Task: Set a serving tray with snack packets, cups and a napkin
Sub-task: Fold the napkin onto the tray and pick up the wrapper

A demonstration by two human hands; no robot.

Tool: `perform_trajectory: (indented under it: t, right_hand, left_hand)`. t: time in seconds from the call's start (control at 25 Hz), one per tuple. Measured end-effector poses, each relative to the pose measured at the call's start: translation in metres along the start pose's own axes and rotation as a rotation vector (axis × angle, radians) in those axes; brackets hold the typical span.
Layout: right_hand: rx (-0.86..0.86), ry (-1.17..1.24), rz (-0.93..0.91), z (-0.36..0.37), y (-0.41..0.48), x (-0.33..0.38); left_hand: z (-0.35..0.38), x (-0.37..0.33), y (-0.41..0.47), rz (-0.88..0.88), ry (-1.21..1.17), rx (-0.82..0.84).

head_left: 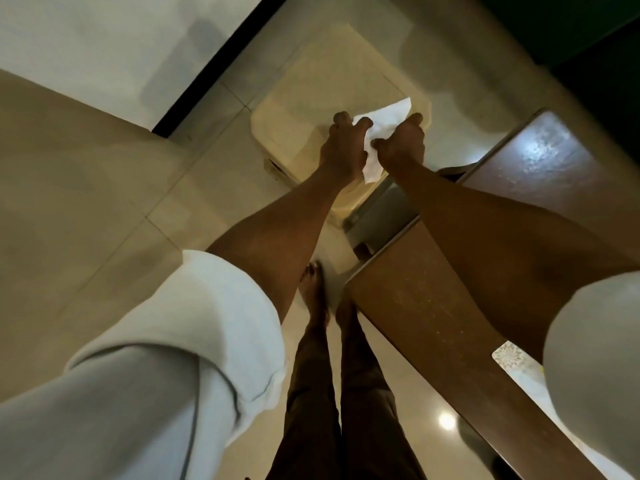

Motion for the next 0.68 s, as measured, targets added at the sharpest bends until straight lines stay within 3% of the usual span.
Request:
perform_trajectory:
  t: [0.2,0.36,0.44,0.56,0.68]
  right_hand:
    - [0.101,0.353,0.317,0.003,0.001,0.007]
    - [0.163,0.418,0.233,-0.021,-0.01,0.008]
    - [0.176,0.526,0.191,-0.048,-0.025,0.003]
    - [0.198,0.684,0.101,-0.117,-0.058,-0.001]
    - [0.181,0.761,0.072,-0.214,-0.096,-0.011]
  left_hand:
    - [0.002,-0.001,0.003,-0.022,-0.055,0.031]
    - [-0.02,-0.009,-0.001,-0.124,-0.281,-0.036]
    - [-0.041,-0.02,-0.002,-0.233,-0.502,-0.021]
    - [-0.09,-0.061,-0.017,-0.406,-1.071,0.028]
    - [-0.149,-0.135,-0.04,-0.269,-1.31,0.071]
Point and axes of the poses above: each hand's wrist, its own y-axis towards the middle knuckle, its own z-axis out of the palm, x = y × z, the point moved 2 cm from there along y, towards the middle knuckle, and after that the axes turned 10 degrees about z, right-handed, at the moved point
